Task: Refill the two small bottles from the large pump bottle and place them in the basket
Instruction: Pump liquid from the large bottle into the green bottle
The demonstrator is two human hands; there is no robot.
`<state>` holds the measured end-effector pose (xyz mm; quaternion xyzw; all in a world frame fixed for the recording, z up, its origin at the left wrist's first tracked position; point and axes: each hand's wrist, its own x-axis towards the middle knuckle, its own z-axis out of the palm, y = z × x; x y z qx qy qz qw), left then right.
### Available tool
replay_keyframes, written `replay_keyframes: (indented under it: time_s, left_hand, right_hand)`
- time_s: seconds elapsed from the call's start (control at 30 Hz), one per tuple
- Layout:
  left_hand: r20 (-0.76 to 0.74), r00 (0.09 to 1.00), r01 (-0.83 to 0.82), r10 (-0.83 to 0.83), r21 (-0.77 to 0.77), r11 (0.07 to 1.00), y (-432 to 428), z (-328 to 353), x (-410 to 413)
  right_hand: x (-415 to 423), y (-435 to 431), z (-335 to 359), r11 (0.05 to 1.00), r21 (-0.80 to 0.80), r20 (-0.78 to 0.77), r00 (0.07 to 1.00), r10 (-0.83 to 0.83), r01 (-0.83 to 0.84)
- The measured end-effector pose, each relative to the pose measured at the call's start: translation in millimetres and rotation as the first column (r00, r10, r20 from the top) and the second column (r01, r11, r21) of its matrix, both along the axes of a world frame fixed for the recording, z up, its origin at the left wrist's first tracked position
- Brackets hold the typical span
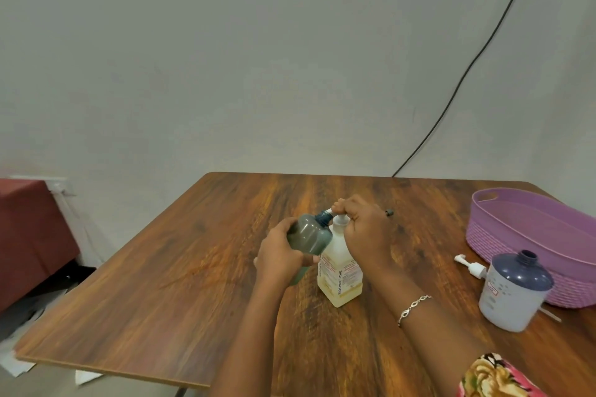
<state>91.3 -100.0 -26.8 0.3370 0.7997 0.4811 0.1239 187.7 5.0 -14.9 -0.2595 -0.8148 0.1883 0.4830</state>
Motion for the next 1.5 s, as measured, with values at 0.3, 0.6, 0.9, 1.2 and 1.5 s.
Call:
replay_keyframes:
  time_s: [0.3, 0.6, 0.9, 1.2, 1.5]
  left_hand:
    - [-0.005, 1.000, 0.014, -0.014, -0.002, 1.000, -4.5, 3.7, -4.8]
    - [0.012, 1.000, 0.020, -0.020, -0.005, 1.000, -1.8, 6.2, -0.5]
    - [-0.006, 1.000, 0.008, -0.008, 0.002, 1.000, -2.3, 4.9, -3.6]
    - [-0.022, 0.999, 0.039, -0.039, -0.003, 0.999, -2.9, 11.2, -2.3]
    - [-0.024, 0.999, 0.037, -0.038, -0.026, 0.999, 3.2, 8.3, -0.7]
  right_hand:
    - [1.2, 3.6, 9.6, 1.000, -0.016, -0.037, 0.999, 0.001, -0.002]
    - [6.6, 6.6, 7.9, 0.999, -0.022, -0.025, 0.999, 0.026, -0.027]
    - [-3.7, -0.9, -0.9, 0.998, 0.061, -0.047, 0.999, -0.014, 0.017]
    - [0.6, 5.2, 14.4, 0.999, -0.008, -0.037, 0.999, 0.034, -0.034]
    - [2.0, 0.6, 6.3, 1.000, 0.018, -0.048, 0.999, 0.002, -0.001]
